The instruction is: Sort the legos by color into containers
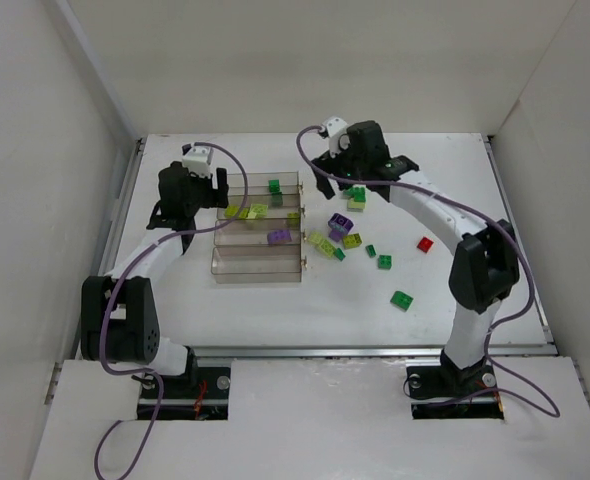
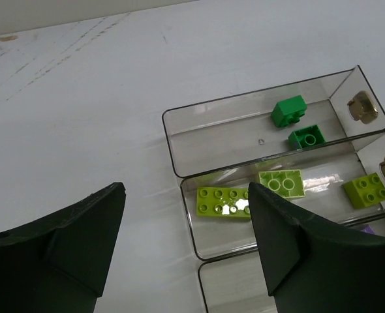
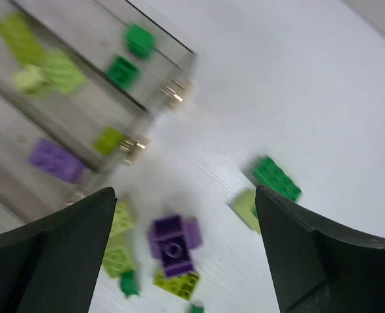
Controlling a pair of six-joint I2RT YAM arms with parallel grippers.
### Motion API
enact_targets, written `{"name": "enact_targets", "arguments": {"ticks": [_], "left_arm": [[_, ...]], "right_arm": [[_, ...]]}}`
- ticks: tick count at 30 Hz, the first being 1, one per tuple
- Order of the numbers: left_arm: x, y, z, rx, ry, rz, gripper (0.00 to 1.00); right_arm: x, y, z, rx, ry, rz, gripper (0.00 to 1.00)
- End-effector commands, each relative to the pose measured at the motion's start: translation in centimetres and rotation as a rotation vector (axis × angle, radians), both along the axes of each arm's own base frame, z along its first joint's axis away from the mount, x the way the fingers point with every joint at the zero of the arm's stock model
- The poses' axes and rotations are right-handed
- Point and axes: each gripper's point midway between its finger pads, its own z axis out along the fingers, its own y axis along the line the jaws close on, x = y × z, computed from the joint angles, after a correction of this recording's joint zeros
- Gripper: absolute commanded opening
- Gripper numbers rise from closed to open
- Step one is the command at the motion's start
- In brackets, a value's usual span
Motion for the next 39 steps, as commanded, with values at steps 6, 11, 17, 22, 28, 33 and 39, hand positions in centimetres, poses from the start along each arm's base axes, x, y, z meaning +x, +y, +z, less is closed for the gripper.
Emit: {"name": "enact_targets", "arguments": {"ticks": [6,11,17,22,28,33,39], "left_arm": [[0.1,-1.0,2.8,0.012,-0.108,-0.072,0.73],[-0.1,-1.1,2.4,0.01,-0.099,-0.081,0.73],[0.0,-1.2,2.6,0.001,-0.106,-0.079,0.73],[-0.2,-1.3,2.2,-0.001,-0.097,-0.088,0.73],[-0.6,-2.1,2.5,0.009,-0.12,-0.129,0.72],[-0.9,-2.8,2.3,0.013,-0.114,-0.161,0.71],[-1.4,-4.3,2.8,0.034,-0.136,-0.24,0.68]], "right_arm": [[-2.0,-2.7,-9.0,-0.115,0.184,-0.076,0.92],[-1.7,-2.7,-10.0,-0.121,0.196,-0.089,0.9],[-2.6,-3.4,-12.2,-0.166,0.245,-0.09,0.84],[-2.9,-3.4,-13.2,-0.191,0.257,-0.095,0.75],[-2.6,-3.5,-14.3,-0.212,0.274,-0.103,0.53],[-2.9,-3.4,-14.9,-0.241,0.3,-0.103,0.49],[-2.8,-3.2,-13.1,-0.205,0.28,-0.121,0.0]]}}
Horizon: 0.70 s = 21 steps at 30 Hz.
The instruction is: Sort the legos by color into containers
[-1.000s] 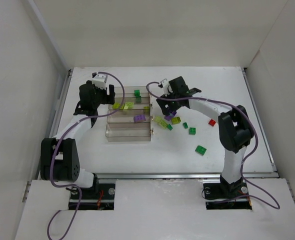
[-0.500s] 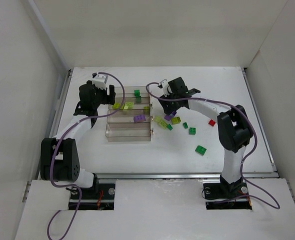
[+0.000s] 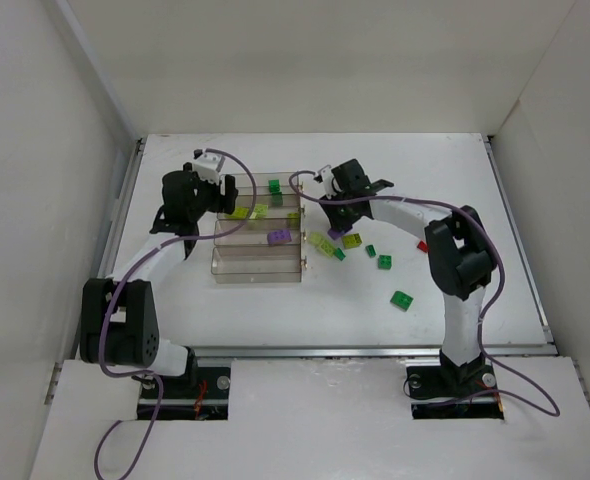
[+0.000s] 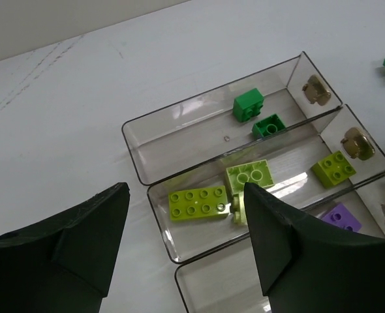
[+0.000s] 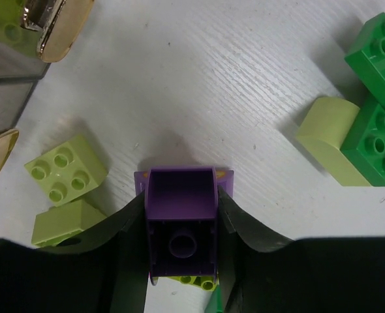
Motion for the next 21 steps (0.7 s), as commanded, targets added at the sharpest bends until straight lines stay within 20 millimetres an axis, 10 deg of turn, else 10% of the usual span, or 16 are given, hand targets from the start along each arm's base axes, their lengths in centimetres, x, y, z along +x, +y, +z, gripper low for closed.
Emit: {"name": "enact_targets", "arguments": {"ticks": [1,11,21], "left_arm": [[-0.6,-2.1,2.8,0.02,-0.103,-0.114,0.66],[-6.0,-11.7,4.4,0.159,-0.236,-0.621,0.69],[-6.6,-16.7,7.7,0.174,-0.371,-0.741,0.74]], "right_arm": [[1.0,0.6,2.8,0.025,-0.053,-0.046,0.0],[3.7,3.1,17.9,0.5,-0.179,-0.2,0.0],[1.8,8.7,22.5,0.687,-0.142,-0.123,0.0]]}}
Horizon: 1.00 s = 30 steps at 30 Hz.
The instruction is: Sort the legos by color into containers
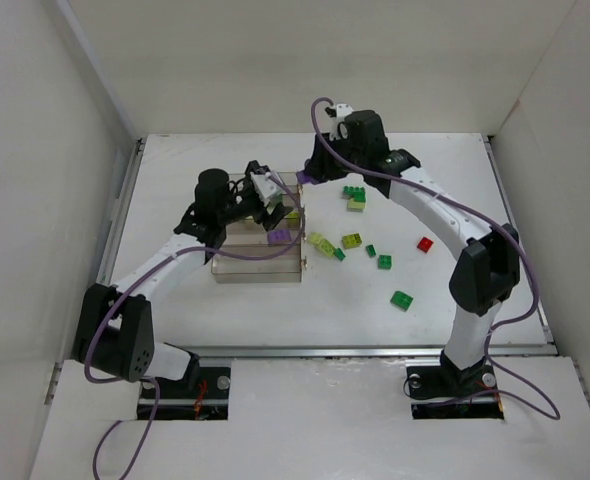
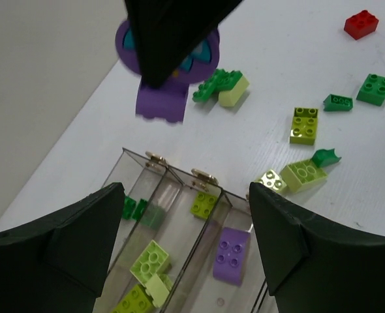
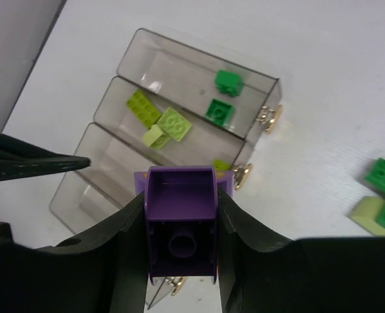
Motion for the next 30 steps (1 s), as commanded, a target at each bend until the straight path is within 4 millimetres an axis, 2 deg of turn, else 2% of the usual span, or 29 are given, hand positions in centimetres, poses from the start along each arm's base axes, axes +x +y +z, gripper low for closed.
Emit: {"name": "enact_targets", "arguments": {"ticks": [1,3,6,8,11,19,22,23,24,28,29,30], "left_arm": [[-0.1,-1.9,3.3,-0.016,-0.127,-0.077,0.75],[-0.4,-3.0,3.5,-0.013,-0.145,-0.1,0.75],[0.4,-3.1,3.2,-0.012,-0.134,-0.059,0.77],[0.9,-3.4,3.0,0.0,-0.133,-0.023,0.77],[1.7,-3.0,2.5,0.022,-0.136,0.03,0.77],[2.5,-2.8,3.3,0.02,-0.171,0.062,0.74],[3.1,-2.1,3.2,0.03,-0.173,0.11,0.72],[3.1,-2.1,3.2,0.03,-0.173,0.11,0.7],[3.1,-2.1,3.2,0.03,-0.173,0.11,0.61],[2.6,-2.3,3.9,0.026,-0.189,0.086,0.38],[2.5,-2.2,3.7,0.031,-0.18,0.086,0.25],[2.4,-2.4,3.7,0.029,-0.179,0.075,0.18]], "right_arm": [[-0.8,2.2,2.9,0.118,-0.01,0.05,0.0],[-1.2,2.7,2.9,0.118,-0.009,0.063,0.0],[-1.7,3.1,2.7,0.112,0.002,0.073,0.0],[-2.6,4.1,2.5,0.108,0.012,0.097,0.0],[-3.2,4.1,3.1,0.11,-0.001,0.099,0.0],[-5.3,6.1,1.7,0.096,0.024,0.197,0.0],[-5.3,6.0,1.5,0.079,0.016,0.207,0.0],[-5.4,5.9,1.1,0.074,0.024,0.207,0.0],[-5.5,5.8,1.6,0.073,0.01,0.212,0.0],[-5.5,5.8,1.6,0.073,0.01,0.212,0.0],[-5.6,5.7,1.4,0.069,0.018,0.211,0.0],[-5.6,5.7,1.4,0.069,0.018,0.211,0.0]]}}
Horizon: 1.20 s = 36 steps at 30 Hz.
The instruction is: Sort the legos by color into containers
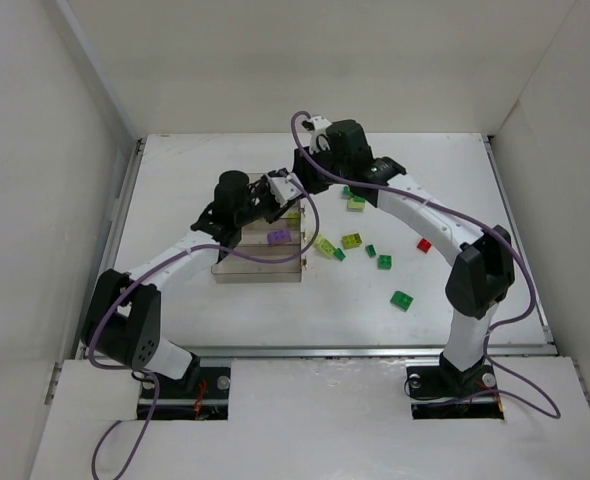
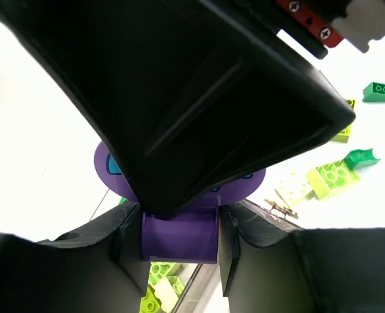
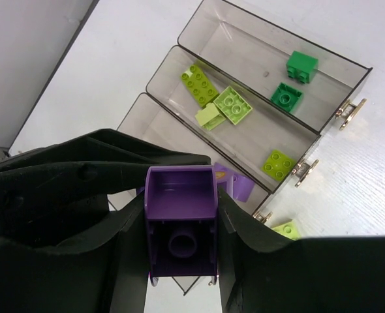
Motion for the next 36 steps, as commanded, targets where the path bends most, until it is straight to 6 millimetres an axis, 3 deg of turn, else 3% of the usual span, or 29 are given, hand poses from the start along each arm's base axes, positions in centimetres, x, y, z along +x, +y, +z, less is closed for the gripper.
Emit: {"name": "enact_targets", "arguments": {"ticks": [1,3,7,8,10,11,13,14,20,30,31,35,36], "left_arm": [[0.5,-0.5,4.5,-0.061,-0.111,-0.012,0.12],[0.5,-0.5,4.5,-0.067,-0.104,-0.011,0.0],[0.2,0.2,3.4,-0.06,-0.034,0.009,0.0],[0.7,1.3,3.0,-0.059,-0.013,0.045,0.0],[0.4,2.7,0.9,-0.058,0.076,0.1,0.0],[0.5,3.6,0.8,-0.053,0.087,0.121,0.0],[-0.4,4.9,-1.7,-0.019,0.163,0.144,0.0],[-0.6,5.4,-1.9,-0.017,0.17,0.154,0.0],[-1.3,7.5,-3.8,-0.006,0.232,0.198,0.0],[-2.2,8.7,-8.0,0.057,0.325,0.188,0.0],[-2.3,9.1,-9.0,0.078,0.337,0.198,0.02],[-2.3,9.4,-10.0,0.12,0.333,0.191,0.2],[-2.3,9.4,-10.1,0.12,0.333,0.191,0.29]], "right_arm": [[-0.6,0.2,1.1,0.015,-0.023,0.022,0.0],[-0.7,0.3,1.1,0.019,-0.02,0.032,0.0],[-0.1,-0.2,1.2,-0.008,-0.046,0.0,0.0],[0.2,-0.2,1.6,-0.007,-0.056,-0.01,0.0],[1.0,-1.2,1.9,-0.01,-0.061,-0.04,0.0],[1.6,-1.5,2.0,-0.008,-0.063,-0.05,0.0],[2.6,-2.4,2.7,0.002,-0.07,-0.088,0.0],[3.2,-2.9,3.5,0.012,-0.085,-0.103,0.0],[4.4,-3.0,3.8,-0.003,-0.107,-0.132,0.0],[4.6,-3.6,1.5,-0.038,-0.065,-0.147,0.0],[4.4,-3.8,0.5,-0.052,-0.047,-0.147,0.0],[4.0,-4.2,0.2,-0.061,-0.042,-0.154,0.0],[4.0,-4.2,0.2,-0.061,-0.041,-0.154,0.0]]}}
